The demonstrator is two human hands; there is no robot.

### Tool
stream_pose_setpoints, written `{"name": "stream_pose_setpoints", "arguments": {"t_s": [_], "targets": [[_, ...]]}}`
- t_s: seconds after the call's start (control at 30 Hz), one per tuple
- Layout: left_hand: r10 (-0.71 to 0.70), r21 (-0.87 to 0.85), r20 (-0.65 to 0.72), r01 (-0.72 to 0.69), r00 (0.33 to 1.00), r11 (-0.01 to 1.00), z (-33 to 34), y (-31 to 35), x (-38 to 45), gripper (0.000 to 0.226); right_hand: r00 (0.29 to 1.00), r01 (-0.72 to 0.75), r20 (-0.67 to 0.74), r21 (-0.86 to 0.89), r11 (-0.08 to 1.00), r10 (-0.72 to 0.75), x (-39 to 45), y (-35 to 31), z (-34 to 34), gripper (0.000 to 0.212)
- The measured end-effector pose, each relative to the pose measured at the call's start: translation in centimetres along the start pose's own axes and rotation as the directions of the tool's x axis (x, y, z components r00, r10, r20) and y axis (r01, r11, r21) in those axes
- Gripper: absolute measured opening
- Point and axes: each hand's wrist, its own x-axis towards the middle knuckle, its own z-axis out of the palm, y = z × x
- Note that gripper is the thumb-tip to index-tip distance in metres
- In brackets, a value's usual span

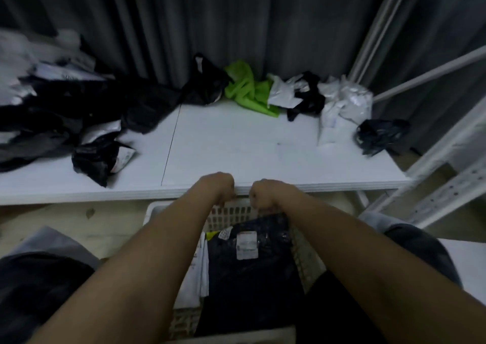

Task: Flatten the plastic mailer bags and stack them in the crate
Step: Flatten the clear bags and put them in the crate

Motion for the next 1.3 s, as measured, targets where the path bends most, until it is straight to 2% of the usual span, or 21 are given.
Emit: {"name": "stream_pose_setpoints", "arguments": {"t_s": [0.2,0.47,0.63,0.8,0.9,1.03,1.17,1.3], "targets": [[0.072,0.094,-0.305,-0.046,0.95,0.995,-8.4,7.1,-1.4,0.032,0.973,-0.084,-0.203,0.123,0.989,0.108,-6.1,4.8,-6.9,0.024],[0.147,0.109,-0.534,-0.104,0.833,0.989,-12.3,14.8,2.0,0.031,0.894,-0.159,-0.363,0.289,0.944,0.262,-8.2,12.9,-10.5,0.026],[0.163,0.103,-0.58,-0.127,0.798,0.987,-13.0,17.2,6.7,0.032,0.8,-0.202,-0.473,0.365,0.909,0.368,-4.3,18.7,-9.7,0.032],[0.125,-0.027,-0.568,-0.17,0.814,0.985,-13.2,17.4,12.1,0.033,0.783,-0.263,-0.506,0.259,0.93,0.362,0.3,22.3,-8.9,0.075],[0.08,-0.165,-0.526,-0.193,0.847,0.967,-12.6,17.3,15.0,0.031,0.766,-0.304,-0.514,0.242,0.922,0.387,3.1,24.0,-8.5,0.089],[0.081,-0.222,-0.478,-0.209,0.875,0.952,-11.2,16.9,16.6,0.03,0.725,-0.353,-0.55,0.221,0.909,0.415,5.6,24.6,-7.0,0.076],[0.116,-0.157,-0.425,-0.2,0.898,0.967,-9.8,16.5,16.0,0.029,0.693,-0.316,-0.57,0.31,0.897,0.441,5.4,23.8,-5.8,0.062],[0.094,-0.184,-0.421,-0.186,0.902,0.965,-8.8,15.1,13.4,0.03,0.726,-0.124,-0.598,0.373,0.92,0.34,3.0,21.9,-6.2,0.019]]}}
